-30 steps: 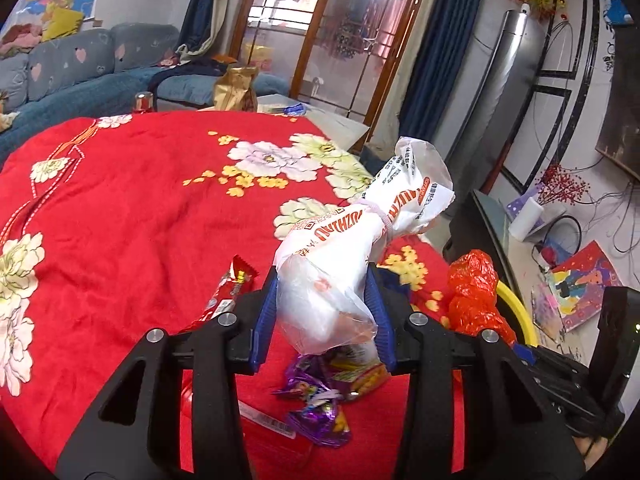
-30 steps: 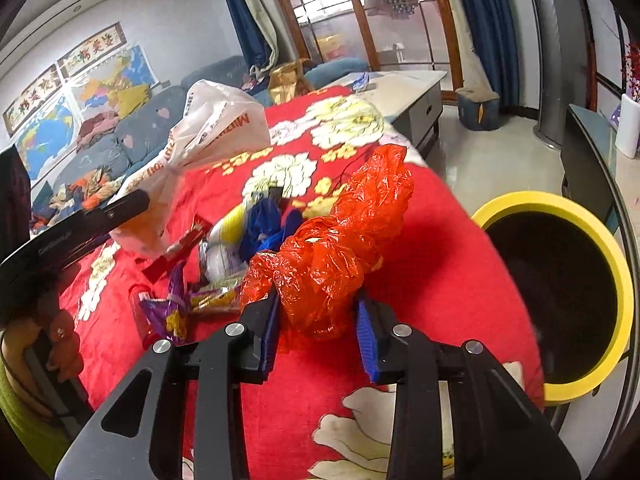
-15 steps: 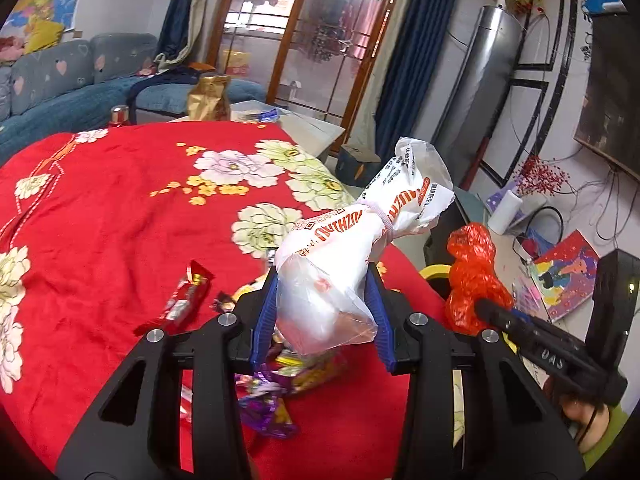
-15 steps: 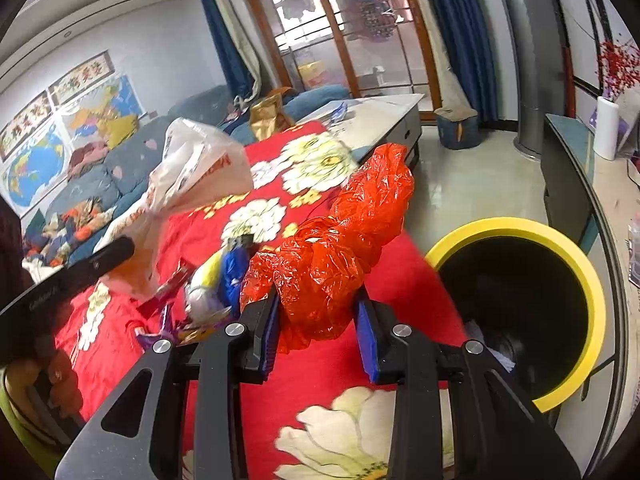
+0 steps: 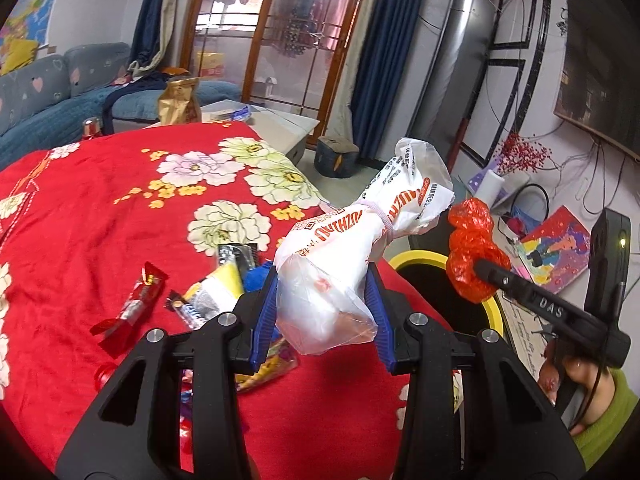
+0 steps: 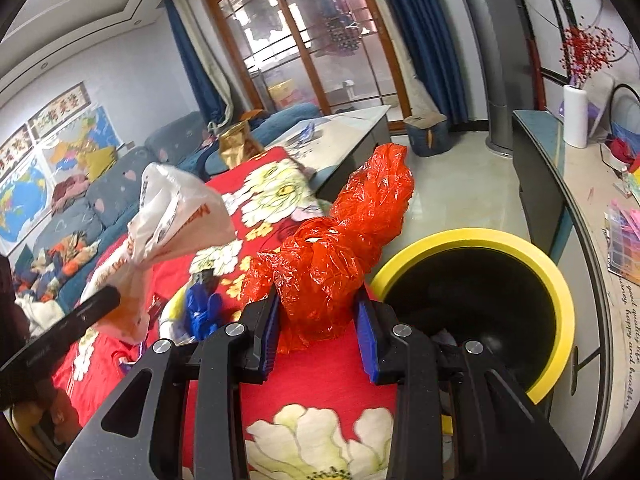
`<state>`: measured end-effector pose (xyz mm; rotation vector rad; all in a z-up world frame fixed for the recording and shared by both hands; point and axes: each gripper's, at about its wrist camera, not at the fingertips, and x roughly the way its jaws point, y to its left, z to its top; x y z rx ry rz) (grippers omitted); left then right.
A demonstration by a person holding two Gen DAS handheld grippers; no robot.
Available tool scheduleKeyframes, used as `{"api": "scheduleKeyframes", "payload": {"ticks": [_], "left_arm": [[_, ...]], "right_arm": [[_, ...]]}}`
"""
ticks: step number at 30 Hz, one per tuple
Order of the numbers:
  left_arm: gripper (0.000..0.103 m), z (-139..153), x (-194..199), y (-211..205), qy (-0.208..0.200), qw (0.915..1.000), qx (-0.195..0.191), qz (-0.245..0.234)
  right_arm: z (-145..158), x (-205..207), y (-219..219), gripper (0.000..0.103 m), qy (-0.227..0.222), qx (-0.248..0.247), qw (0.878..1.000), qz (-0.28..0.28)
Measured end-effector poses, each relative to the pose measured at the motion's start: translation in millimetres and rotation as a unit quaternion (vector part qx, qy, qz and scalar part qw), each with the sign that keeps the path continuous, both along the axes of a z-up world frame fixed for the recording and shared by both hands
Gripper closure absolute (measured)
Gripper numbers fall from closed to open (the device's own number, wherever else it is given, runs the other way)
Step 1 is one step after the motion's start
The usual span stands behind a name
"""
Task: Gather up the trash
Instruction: 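Carry the bag and cellophane over the yellow bin and open both tools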
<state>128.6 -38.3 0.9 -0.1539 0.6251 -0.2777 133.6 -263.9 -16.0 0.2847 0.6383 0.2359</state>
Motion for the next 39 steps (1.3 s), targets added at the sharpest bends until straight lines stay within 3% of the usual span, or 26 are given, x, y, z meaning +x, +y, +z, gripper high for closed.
{"api": "scheduleKeyframes", "payload": {"ticks": [25, 39], "left_arm": [[0.069, -35.5, 23.3, -100.3, 0.038, 0.9938, 0.066, -0.08], [0.069, -50.1, 55.5, -151.9, 0.054, 0.9892, 0.093, -0.099]], "right_arm": [[-37.0, 10.1, -95.7, 0.071, 0.034, 0.032, 0.995, -0.092], [-67.8, 13.7, -121.4, 0.071, 0.076, 0.024, 0.992, -0.1]]}}
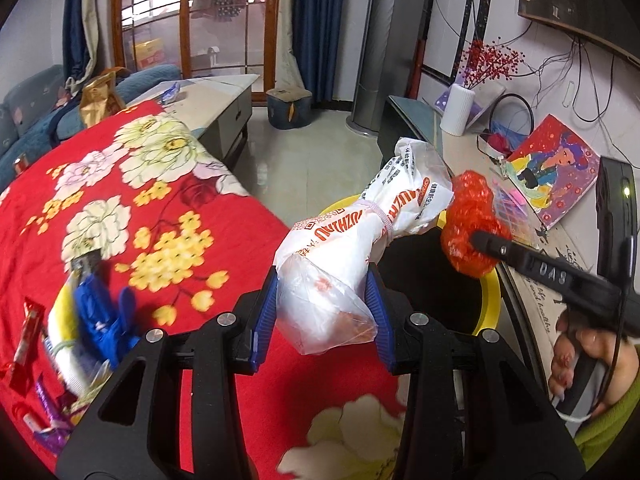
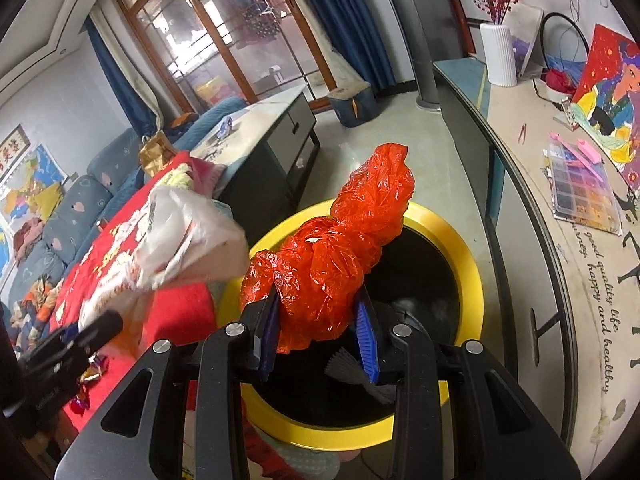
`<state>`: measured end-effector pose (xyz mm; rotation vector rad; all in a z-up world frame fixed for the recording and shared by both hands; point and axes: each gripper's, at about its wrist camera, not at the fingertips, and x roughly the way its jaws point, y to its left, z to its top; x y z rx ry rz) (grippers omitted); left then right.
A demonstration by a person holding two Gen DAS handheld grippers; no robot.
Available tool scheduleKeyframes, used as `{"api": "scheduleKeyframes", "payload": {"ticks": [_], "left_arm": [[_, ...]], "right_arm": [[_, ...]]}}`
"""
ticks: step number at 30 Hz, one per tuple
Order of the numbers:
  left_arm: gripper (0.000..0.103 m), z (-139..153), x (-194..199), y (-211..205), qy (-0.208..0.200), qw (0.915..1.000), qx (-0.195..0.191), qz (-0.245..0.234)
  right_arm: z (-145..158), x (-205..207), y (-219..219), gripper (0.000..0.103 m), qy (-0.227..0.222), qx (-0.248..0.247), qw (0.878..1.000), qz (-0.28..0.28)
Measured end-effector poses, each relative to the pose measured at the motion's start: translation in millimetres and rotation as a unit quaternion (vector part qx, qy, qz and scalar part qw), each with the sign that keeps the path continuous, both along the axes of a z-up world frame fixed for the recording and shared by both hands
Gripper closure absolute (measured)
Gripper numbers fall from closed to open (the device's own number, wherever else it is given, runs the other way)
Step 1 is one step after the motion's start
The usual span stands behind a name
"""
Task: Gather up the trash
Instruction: 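Carry the bag and cellophane over the yellow bin and open both tools, then move both open tools back over the remaining trash on the bed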
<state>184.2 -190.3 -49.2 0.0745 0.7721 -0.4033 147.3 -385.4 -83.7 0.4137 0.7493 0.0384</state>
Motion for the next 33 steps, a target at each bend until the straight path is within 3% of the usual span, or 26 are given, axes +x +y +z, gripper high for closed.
{"api": "scheduleKeyframes", "payload": {"ticks": [5, 7, 10, 13, 16, 33], "left_arm": [[0.066, -1.0, 8.6, -14.0, 0.0, 1.0, 0.0, -0.002], [0.048, -0.9, 11.4, -15.2, 0.005, 0.9999, -0.01, 0.0], [0.03, -0.1, 10.4, -11.4, 0.004, 0.9996, -0.028, 0.0], [0.021, 0.4, 7.4, -4.3, 0.003, 0.9993, -0.037, 0.008], [0.015, 2.2, 4.9, 2.3, -0.001, 0.9989, -0.043, 0.017], [0.014, 19.2, -10.5, 43.2, -0.02, 0.9955, -0.074, 0.055]], "right_arm": [[-9.1, 0.7, -2.7, 0.069, 0.013, 0.0, 1.0, 0.004], [-11.8, 0.9, -2.8, 0.068, 0.019, 0.002, 1.0, 0.004], [-16.0, 1.7, -2.6, 0.049, 0.03, 0.004, 1.0, 0.005], [-17.2, 1.3, -1.6, 0.041, 0.034, -0.001, 0.999, -0.001], [-16.6, 1.5, 0.2, 0.039, 0.033, -0.003, 0.999, -0.004], [10.2, -3.7, 16.3, 0.037, -0.001, -0.021, 1.0, 0.008]]}}
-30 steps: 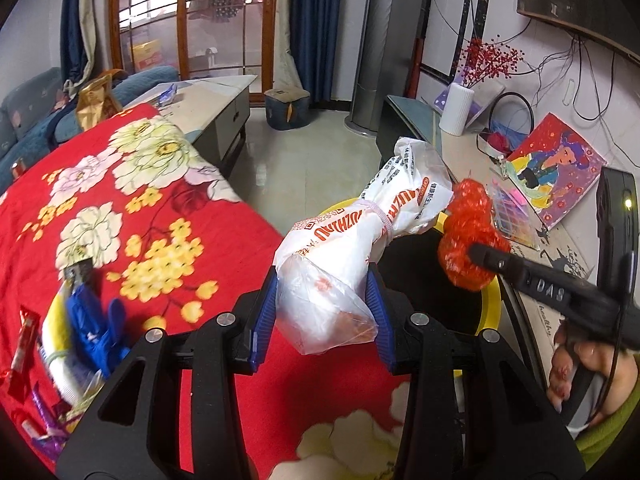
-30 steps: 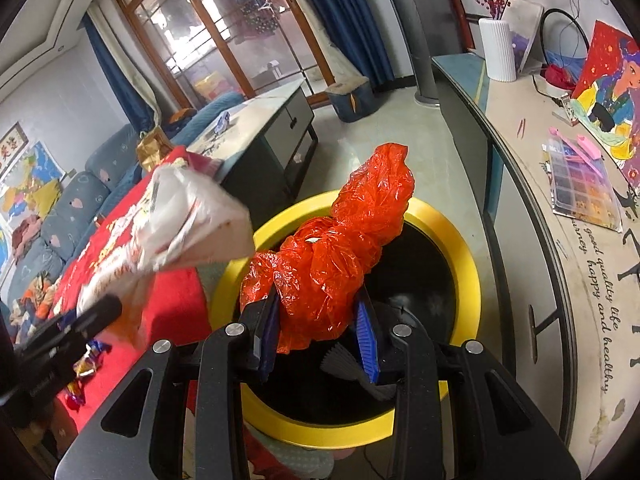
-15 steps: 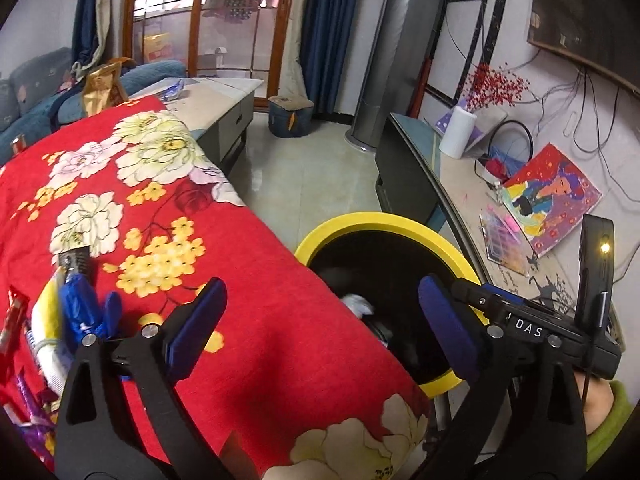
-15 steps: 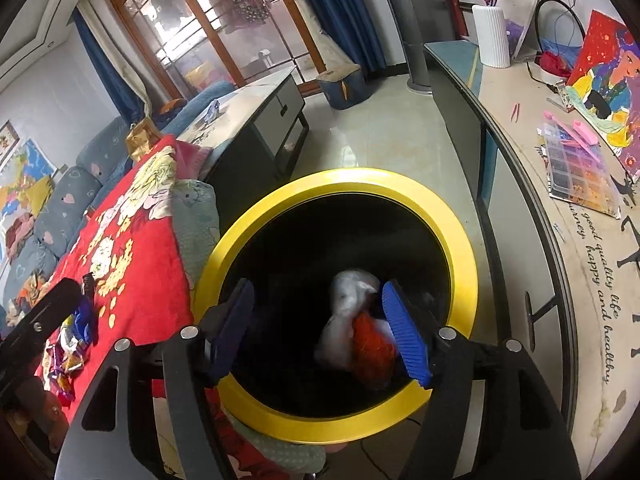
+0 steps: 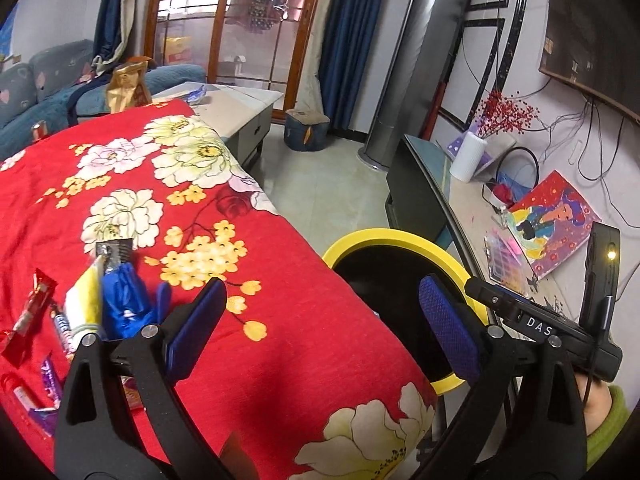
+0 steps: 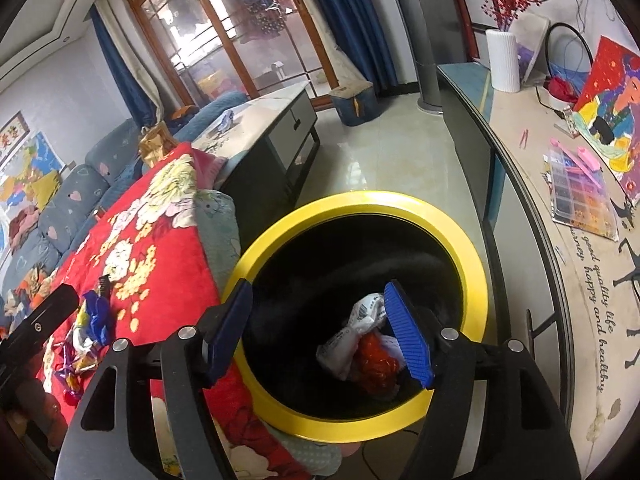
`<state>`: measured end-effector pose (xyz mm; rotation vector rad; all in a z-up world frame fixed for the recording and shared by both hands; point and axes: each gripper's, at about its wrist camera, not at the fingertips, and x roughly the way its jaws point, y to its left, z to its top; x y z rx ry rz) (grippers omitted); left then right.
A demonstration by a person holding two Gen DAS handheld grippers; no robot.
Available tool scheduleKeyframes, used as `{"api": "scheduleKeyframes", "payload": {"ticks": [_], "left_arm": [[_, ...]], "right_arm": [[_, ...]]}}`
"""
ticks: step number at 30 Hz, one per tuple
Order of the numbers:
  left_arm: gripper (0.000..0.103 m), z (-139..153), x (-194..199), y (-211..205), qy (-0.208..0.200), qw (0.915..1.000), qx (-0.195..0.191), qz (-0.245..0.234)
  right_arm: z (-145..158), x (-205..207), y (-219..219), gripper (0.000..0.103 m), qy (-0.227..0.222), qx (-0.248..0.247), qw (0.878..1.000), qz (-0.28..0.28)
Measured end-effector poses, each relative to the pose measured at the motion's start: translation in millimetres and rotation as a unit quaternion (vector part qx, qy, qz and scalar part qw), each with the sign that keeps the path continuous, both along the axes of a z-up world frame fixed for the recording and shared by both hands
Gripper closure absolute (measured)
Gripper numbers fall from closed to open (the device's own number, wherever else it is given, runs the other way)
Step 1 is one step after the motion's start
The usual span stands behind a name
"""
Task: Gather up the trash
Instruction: 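Move both open tools back over the remaining trash on the bed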
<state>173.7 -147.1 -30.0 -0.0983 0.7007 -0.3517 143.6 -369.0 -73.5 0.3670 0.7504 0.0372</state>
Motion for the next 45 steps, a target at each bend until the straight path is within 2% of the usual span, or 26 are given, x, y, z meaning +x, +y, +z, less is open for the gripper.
{"api": "scheduleKeyframes", "payload": {"ticks": [20, 31, 45], "left_arm": [[0.014, 18.2, -24.9, 60.0, -0.032, 0.9974, -0.01, 0.063], [0.014, 24.7, -37.7, 102.1, -0.055, 0.9915, 0.001, 0.118], [0.014, 23.4, -47.7, 149.9, -0.053, 0.9846, -0.01, 0.167]], "right_arm": [[31.4, -10.9, 66.1, 0.028, -0.039, -0.017, 0.997, 0.068], [38.1, -18.2, 111.5, 0.027, -0.051, -0.02, 0.992, 0.114], [39.4, -25.1, 160.8, 0.027, -0.052, -0.027, 0.985, 0.163]]}}
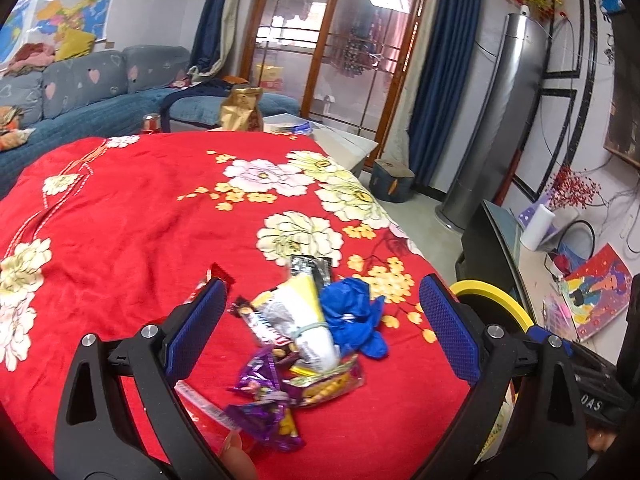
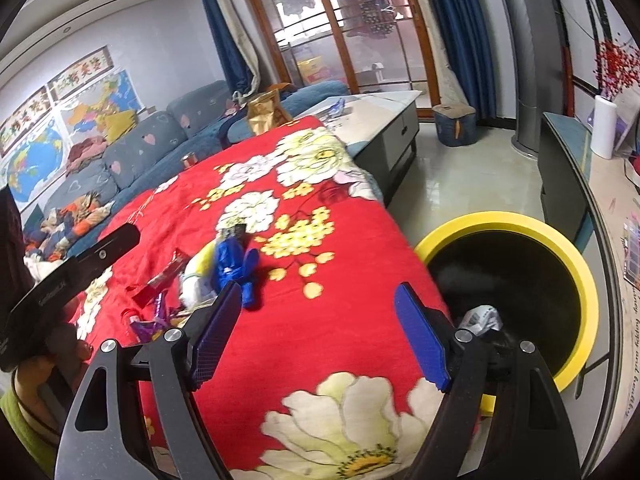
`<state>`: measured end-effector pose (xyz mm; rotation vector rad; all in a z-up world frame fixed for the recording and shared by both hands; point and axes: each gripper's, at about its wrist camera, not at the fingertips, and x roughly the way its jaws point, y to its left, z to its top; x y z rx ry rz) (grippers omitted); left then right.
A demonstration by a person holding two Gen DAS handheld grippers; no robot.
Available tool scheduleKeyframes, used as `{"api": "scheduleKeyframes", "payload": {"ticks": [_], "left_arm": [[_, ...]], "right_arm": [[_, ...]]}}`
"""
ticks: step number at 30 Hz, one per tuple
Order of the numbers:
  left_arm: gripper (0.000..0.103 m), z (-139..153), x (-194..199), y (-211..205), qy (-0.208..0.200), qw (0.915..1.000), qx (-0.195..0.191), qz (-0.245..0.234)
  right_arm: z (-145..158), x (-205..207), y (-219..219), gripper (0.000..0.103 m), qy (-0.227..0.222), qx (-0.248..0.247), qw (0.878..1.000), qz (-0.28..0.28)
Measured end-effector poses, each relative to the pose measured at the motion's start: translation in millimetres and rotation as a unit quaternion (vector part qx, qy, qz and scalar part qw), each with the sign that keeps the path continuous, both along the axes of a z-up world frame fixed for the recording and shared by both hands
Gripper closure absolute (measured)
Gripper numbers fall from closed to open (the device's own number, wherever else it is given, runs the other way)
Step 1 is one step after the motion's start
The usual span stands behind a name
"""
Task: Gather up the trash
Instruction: 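Move both open tools back over the remaining trash on the bed, then grasp the red snack wrapper with the left tool while the right tool grasps the blue plastic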
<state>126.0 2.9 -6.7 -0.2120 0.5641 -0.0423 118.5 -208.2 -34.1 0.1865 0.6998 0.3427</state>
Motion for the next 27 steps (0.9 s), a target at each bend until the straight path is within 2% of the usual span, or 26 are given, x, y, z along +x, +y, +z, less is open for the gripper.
{"api": "scheduleKeyframes", "payload": {"ticks": [16, 27], "left_arm": [[0.014, -7.7, -5.9, 56.3, 0.007, 0.9983, -0.023, 0.052], [0.014, -33.0, -4.2, 96.9, 0.043, 0.9948, -0.04, 0.083]], "right_arm": [[-4.3, -3.1, 60.3, 0.027, 0.009, -0.014, 0.998, 0.066], [-8.2, 19.2, 91.8, 0.027, 0.012, -0.023, 0.996, 0.08]]}}
